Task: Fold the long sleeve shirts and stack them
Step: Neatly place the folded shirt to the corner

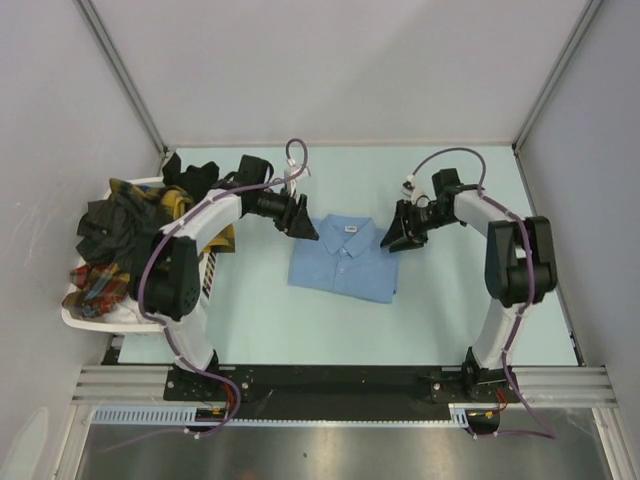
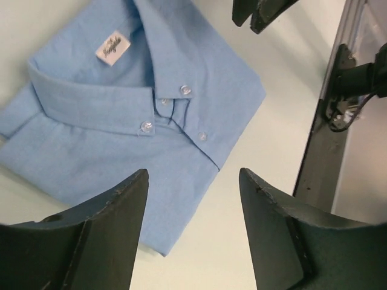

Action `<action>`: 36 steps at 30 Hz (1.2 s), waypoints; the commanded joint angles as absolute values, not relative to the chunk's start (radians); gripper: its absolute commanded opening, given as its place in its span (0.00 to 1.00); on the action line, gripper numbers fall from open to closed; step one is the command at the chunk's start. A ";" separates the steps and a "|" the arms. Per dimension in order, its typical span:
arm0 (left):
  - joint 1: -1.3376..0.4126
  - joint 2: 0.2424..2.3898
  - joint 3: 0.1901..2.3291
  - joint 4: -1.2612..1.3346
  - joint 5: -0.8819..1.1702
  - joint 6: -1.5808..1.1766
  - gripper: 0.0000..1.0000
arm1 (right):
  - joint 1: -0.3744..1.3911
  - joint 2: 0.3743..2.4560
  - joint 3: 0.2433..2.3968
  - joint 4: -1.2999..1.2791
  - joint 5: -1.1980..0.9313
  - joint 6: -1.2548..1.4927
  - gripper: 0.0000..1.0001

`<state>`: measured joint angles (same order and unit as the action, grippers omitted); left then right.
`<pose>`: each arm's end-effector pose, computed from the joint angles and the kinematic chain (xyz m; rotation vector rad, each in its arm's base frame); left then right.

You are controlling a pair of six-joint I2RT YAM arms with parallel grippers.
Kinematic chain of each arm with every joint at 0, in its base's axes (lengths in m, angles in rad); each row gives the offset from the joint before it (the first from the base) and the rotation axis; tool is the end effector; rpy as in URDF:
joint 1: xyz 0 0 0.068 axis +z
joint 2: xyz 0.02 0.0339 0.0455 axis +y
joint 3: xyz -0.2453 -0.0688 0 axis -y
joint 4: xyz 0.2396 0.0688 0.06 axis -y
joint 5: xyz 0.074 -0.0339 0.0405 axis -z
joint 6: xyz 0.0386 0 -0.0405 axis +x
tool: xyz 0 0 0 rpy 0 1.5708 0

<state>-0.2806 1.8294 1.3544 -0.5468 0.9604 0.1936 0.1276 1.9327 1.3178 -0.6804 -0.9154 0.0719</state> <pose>0.3500 -0.1338 0.2124 0.8908 2.2127 -1.2570 0.3569 0.0766 0.1599 -0.2556 2.6533 1.3402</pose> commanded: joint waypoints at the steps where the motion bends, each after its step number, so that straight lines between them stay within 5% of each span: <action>1: -0.301 1.675 1.298 -0.485 0.819 0.276 0.69 | 0.075 1.802 1.165 -0.689 -0.770 0.119 0.58; 5: -0.304 1.588 1.289 -0.446 0.732 0.275 0.73 | 0.066 1.793 1.065 -0.582 -0.649 0.290 0.69; 15: -0.302 1.496 1.235 -0.466 0.652 0.302 0.75 | 0.161 1.885 0.951 -0.315 -0.586 0.506 0.59; 20: -0.298 1.477 1.216 -0.475 0.623 0.299 0.75 | 0.164 1.965 0.982 -0.278 -0.588 0.529 0.39; 24: -0.296 1.477 1.216 -0.488 0.618 0.301 0.76 | 0.134 1.989 1.095 -0.353 -0.539 0.453 0.00; 30: -0.296 1.515 1.246 -0.552 0.621 0.307 0.78 | 0.037 2.123 1.457 -0.567 -0.445 0.214 0.00; 31: -0.296 1.522 1.250 -0.566 0.623 0.313 0.97 | 0.023 2.144 1.561 -0.622 -0.427 0.186 0.00; 36: -0.296 1.566 1.282 -0.601 0.598 0.331 0.99 | -0.078 2.296 1.868 -0.721 -0.327 0.028 0.00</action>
<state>-0.3008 1.5330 1.2278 -0.5625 0.6189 0.2977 0.0082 2.2093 1.6642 -0.6334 -0.4931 0.2035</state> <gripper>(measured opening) 0.993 0.035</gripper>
